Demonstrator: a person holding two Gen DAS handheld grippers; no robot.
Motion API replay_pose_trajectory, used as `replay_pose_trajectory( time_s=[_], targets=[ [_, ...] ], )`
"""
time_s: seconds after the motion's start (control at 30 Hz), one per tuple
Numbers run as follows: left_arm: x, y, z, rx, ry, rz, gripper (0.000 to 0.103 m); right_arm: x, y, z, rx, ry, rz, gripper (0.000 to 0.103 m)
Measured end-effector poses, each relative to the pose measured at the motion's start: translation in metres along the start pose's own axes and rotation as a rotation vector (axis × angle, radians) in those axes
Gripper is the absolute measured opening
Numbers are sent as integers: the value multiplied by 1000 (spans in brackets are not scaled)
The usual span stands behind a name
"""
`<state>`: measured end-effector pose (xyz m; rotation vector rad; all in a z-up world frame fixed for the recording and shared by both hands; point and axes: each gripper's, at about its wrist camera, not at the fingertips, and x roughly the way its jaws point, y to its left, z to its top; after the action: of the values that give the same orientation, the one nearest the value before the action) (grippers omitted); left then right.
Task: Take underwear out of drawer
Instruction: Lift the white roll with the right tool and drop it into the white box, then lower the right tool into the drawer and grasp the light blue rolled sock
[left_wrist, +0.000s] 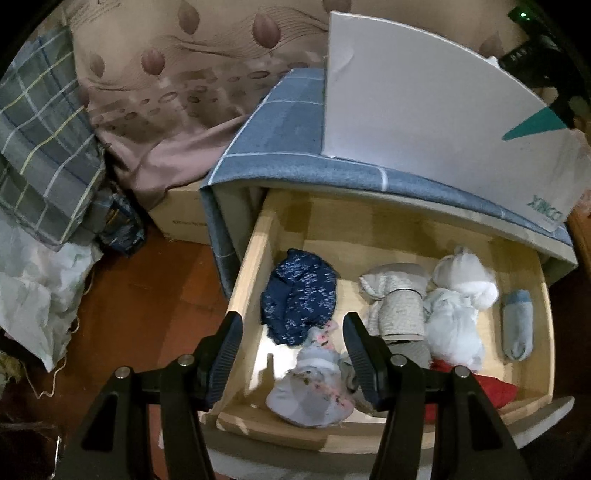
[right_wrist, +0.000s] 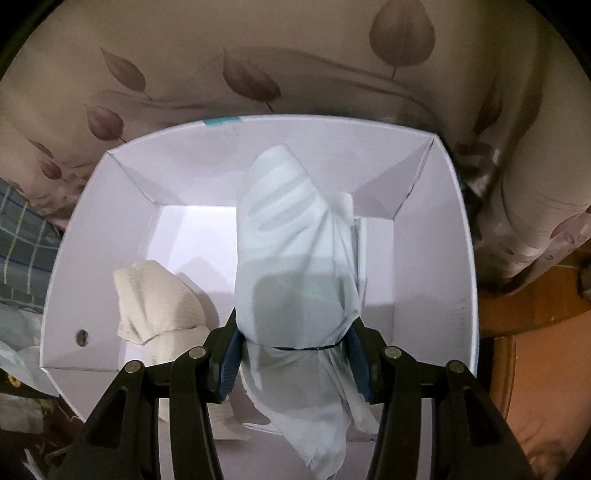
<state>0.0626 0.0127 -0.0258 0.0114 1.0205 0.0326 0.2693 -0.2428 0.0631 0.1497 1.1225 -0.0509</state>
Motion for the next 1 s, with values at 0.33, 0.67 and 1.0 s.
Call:
replay_pose_trajectory(
  time_s=[0.33, 0.67, 1.0],
  targets=[
    [2, 4, 2, -33, 20, -55, 58, 13, 2, -5, -6, 38, -28, 52],
    [-10, 1, 5, -2, -15, -69, 58, -27, 5, -17, -54, -25, -5, 59],
    [-4, 20, -5, -70, 89, -16, 58, -95, -13, -99, -139, -38, 53, 59]
  ],
)
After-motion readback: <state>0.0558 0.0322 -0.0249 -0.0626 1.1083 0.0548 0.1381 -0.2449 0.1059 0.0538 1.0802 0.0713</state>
